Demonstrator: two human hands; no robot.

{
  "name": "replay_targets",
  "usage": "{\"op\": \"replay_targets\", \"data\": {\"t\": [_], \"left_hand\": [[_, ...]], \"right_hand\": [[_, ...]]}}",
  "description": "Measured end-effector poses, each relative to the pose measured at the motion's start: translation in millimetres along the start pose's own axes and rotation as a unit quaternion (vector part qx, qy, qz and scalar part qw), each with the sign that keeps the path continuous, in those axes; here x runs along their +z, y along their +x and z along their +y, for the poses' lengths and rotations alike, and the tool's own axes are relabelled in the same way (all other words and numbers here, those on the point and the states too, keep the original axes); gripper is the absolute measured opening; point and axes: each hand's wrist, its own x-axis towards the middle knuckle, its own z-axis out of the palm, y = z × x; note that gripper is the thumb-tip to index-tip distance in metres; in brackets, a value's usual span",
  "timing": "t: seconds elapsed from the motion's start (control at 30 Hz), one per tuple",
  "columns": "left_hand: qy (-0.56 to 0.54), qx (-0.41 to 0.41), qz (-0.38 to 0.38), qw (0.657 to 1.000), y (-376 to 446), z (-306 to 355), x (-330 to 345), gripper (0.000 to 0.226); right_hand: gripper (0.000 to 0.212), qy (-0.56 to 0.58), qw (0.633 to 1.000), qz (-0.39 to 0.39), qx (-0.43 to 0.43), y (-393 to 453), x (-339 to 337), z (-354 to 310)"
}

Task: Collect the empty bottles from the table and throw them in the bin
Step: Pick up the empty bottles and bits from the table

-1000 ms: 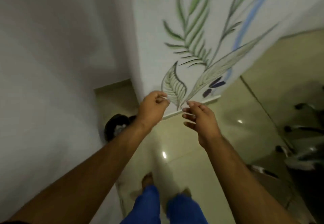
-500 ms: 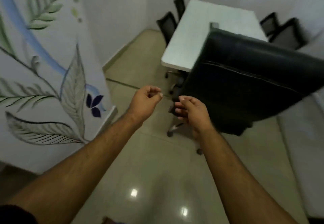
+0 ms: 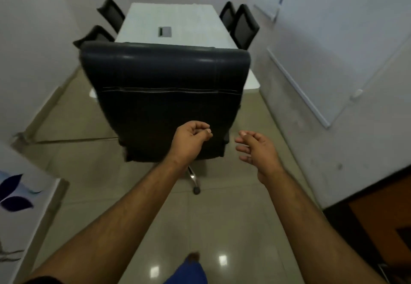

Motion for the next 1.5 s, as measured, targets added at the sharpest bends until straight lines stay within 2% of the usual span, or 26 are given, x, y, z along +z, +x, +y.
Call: {"op": "replay_targets", "data": {"t": [0.2,0.37,0.5,0.7,0.87,1.0,1.17,1.3,1.5], "left_hand": [[0.019,0.026,-0.027,0.999,95.4,11.3,116.6,0.02],[-0.004,0.005,-0.037,0.999,193.4,31.0,201.0,0.02],[-0.013,-0.01,-0.033,0.999,262.3,55.8,257.3,0.024],[-0.012,-0.022,0.022,0.999,369.4,80.7,332.3,0.025],[-0.023,-0.018,0.091,0.995,471.4,95.3,392.5,0.028],[-0.032,-0.013,0.162,0.986,541.6,127.9,411.6,0.022],[-0.025,-0.004,0.229,0.973,622.2,164.7,418.9,0.025],[-0.015,0.005,0.263,0.965,704.3,174.7,421.3,0.026],[-0.015,-0.008,0.288,0.957,867.0,169.4,412.0,0.027]], "right_hand": [[0.008,0.004,0.999,0.038,-0.004,102.9,-84.9,-16.7],[0.022,-0.015,0.998,0.056,0.01,204.2,-135.3,-42.0],[0.018,-0.012,0.999,0.048,0.007,281.5,-165.6,-70.4],[0.02,-0.014,0.999,0.035,0.008,410.2,-211.7,-96.4],[0.01,-0.041,0.999,-0.029,-0.02,541.1,-245.5,-125.1],[0.007,-0.079,0.991,-0.102,-0.043,630.0,-251.0,-175.2],[0.014,-0.083,0.979,-0.175,-0.064,727.9,-240.6,-229.5],[0.023,-0.088,0.972,-0.204,-0.077,818.2,-224.5,-254.4],[0.023,-0.111,0.961,-0.235,-0.098,983.1,-175.9,-284.7]]}}
